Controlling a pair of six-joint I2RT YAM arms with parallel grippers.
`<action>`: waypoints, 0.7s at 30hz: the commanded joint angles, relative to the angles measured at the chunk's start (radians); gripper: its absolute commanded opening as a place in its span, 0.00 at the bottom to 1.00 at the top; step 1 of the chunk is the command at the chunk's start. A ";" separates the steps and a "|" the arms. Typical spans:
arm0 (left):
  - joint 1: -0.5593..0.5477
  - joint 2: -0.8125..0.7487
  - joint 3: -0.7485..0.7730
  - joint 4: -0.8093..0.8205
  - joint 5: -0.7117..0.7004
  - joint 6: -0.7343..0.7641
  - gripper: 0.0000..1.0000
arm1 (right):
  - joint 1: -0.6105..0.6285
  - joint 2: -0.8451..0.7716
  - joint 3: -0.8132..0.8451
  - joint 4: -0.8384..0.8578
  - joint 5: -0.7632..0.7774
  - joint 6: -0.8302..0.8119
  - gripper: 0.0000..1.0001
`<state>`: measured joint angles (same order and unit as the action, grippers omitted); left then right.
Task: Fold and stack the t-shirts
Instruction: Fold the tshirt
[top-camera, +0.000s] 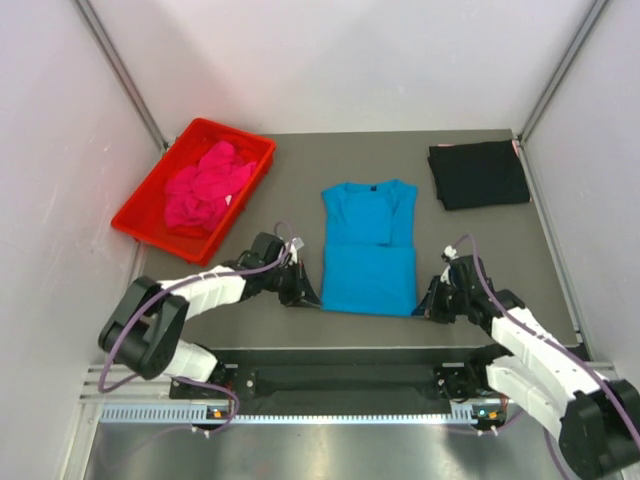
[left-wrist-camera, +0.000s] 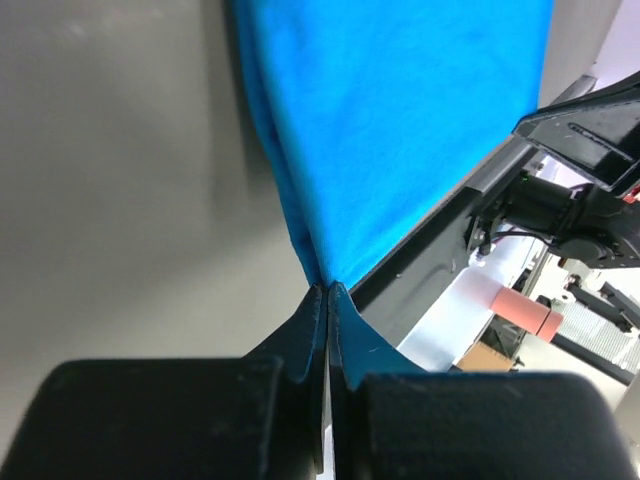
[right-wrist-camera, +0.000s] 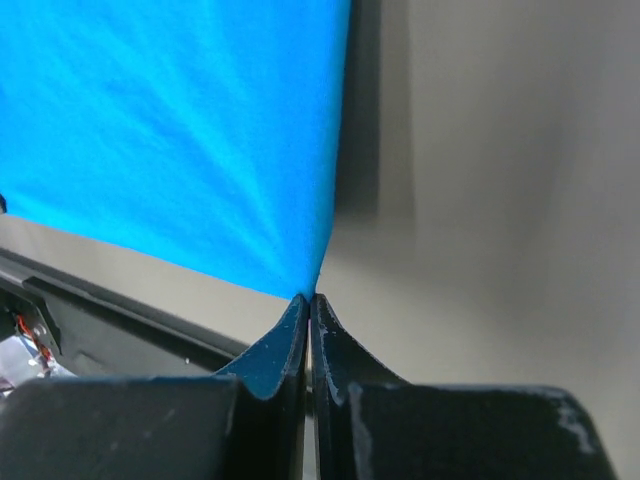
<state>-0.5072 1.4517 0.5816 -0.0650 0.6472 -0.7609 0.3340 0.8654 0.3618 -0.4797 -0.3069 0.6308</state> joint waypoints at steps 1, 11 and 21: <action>-0.027 -0.088 -0.032 -0.045 -0.057 -0.058 0.00 | 0.017 -0.089 -0.006 -0.118 0.049 0.035 0.00; -0.054 -0.131 -0.040 -0.067 -0.086 -0.098 0.00 | 0.033 -0.151 0.035 -0.192 0.066 0.044 0.00; -0.053 -0.110 0.170 -0.209 -0.142 -0.046 0.00 | 0.033 -0.056 0.268 -0.243 0.121 0.007 0.00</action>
<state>-0.5636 1.3487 0.6605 -0.2192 0.5472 -0.8364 0.3592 0.7856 0.5266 -0.6865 -0.2356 0.6579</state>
